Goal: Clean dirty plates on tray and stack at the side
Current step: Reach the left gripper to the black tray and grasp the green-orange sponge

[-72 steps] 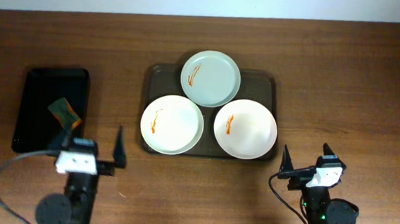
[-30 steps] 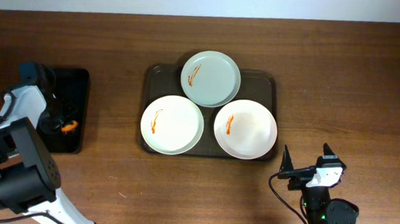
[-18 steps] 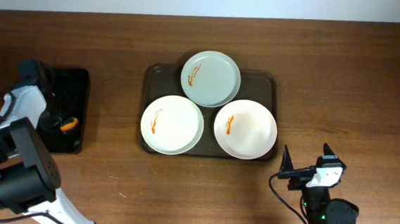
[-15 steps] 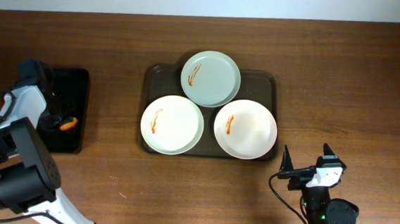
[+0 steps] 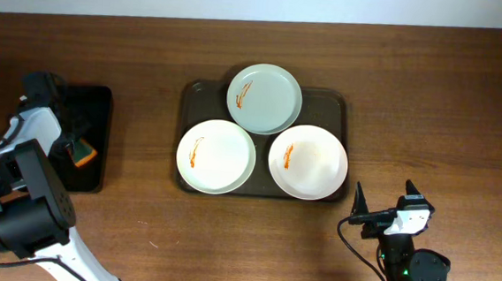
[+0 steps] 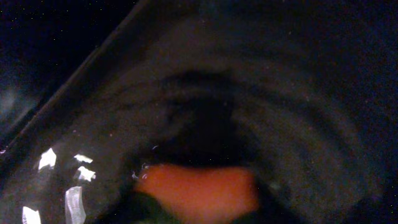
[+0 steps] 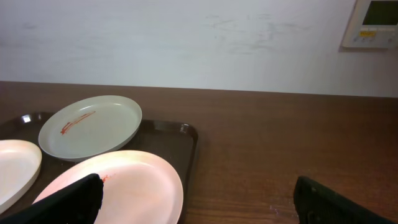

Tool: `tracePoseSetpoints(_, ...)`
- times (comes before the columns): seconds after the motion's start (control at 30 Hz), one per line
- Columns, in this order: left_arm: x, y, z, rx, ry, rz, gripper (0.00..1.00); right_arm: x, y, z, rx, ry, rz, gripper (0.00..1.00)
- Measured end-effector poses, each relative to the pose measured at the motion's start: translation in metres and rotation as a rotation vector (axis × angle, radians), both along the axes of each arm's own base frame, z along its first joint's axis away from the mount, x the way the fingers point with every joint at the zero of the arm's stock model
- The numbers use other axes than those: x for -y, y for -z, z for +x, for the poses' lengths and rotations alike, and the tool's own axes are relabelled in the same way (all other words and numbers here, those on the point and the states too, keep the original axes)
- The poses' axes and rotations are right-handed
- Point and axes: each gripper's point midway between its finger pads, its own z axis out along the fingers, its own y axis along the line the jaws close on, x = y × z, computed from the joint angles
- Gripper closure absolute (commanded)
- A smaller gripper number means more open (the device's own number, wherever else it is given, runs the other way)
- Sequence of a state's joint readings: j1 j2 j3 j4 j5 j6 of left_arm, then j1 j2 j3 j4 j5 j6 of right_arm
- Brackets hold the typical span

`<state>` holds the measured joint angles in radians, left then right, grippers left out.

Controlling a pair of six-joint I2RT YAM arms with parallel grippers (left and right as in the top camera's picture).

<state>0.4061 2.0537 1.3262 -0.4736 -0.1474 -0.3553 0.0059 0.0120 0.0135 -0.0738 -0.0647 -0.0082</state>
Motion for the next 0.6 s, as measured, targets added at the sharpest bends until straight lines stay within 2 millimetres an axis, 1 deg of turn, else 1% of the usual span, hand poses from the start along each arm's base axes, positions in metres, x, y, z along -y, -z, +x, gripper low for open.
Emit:
tracePoseSetpoints(0.03,0.000,0.000,0.000,-0.001,-0.001,0.000,1.00,0.000,0.000,0.000,0.000,0.000,0.001,0.01)
tracePoseSetpoints(0.07,0.000,-0.001,-0.001,-0.012,0.002,-0.004,0.91,0.000,0.000,0.000,0.000,0.000,0.000,0.02)
tracePoseSetpoints(0.1,0.002,-0.001,-0.004,-0.031,0.003,-0.013,0.03,0.000,0.000,0.000,0.000,0.000,0.000,0.02)
tracePoseSetpoints(0.13,0.003,-0.001,-0.006,-0.056,0.001,-0.025,0.00,0.000,0.000,0.000,0.000,0.000,0.000,0.02)
tracePoseSetpoints(0.23,0.011,-0.003,-0.021,-0.153,0.007,-0.079,0.00,0.000,0.000,0.000,0.000,0.000,0.001,0.02)
tracePoseSetpoints(0.27,0.016,-0.002,-0.028,-0.185,0.011,-0.107,0.00,0.000,0.000,0.000,0.000,0.000,0.000,0.02)
tracePoseSetpoints(0.3,0.021,-0.002,-0.034,-0.211,0.013,-0.128,0.06,0.000,0.000,0.000,0.000,0.000,0.000,0.02)
tracePoseSetpoints(0.33,0.024,-0.002,-0.039,-0.231,0.014,-0.144,0.29,0.000,0.000,0.000,0.000,0.000,0.000,0.02)
tracePoseSetpoints(0.37,0.027,-0.001,-0.043,-0.246,0.014,-0.159,0.38,0.000,0.000,0.000,0.000,0.000,0.000,0.02)
tracePoseSetpoints(0.4,0.029,-0.001,-0.044,-0.252,0.015,-0.167,0.50,0.000,0.000,0.000,0.000,0.000,0.000,0.02)
tracePoseSetpoints(0.43,0.030,-0.001,-0.046,-0.258,0.018,-0.173,0.72,0.000,0.000,0.000,0.000,0.000,0.000,0.02)
tracePoseSetpoints(0.5,0.030,-0.001,-0.044,-0.253,0.022,-0.172,0.80,0.000,0.000,0.000,0.000,0.000,0.000,0.02)
tracePoseSetpoints(0.53,0.029,-0.001,-0.043,-0.247,0.022,-0.170,1.00,0.000,0.000,0.000,0.000,0.000,0.000,0.02)
tracePoseSetpoints(0.6,0.028,-0.003,-0.044,-0.254,0.020,-0.173,1.00,0.000,0.000,0.000,0.000,0.000,0.001,0.02)
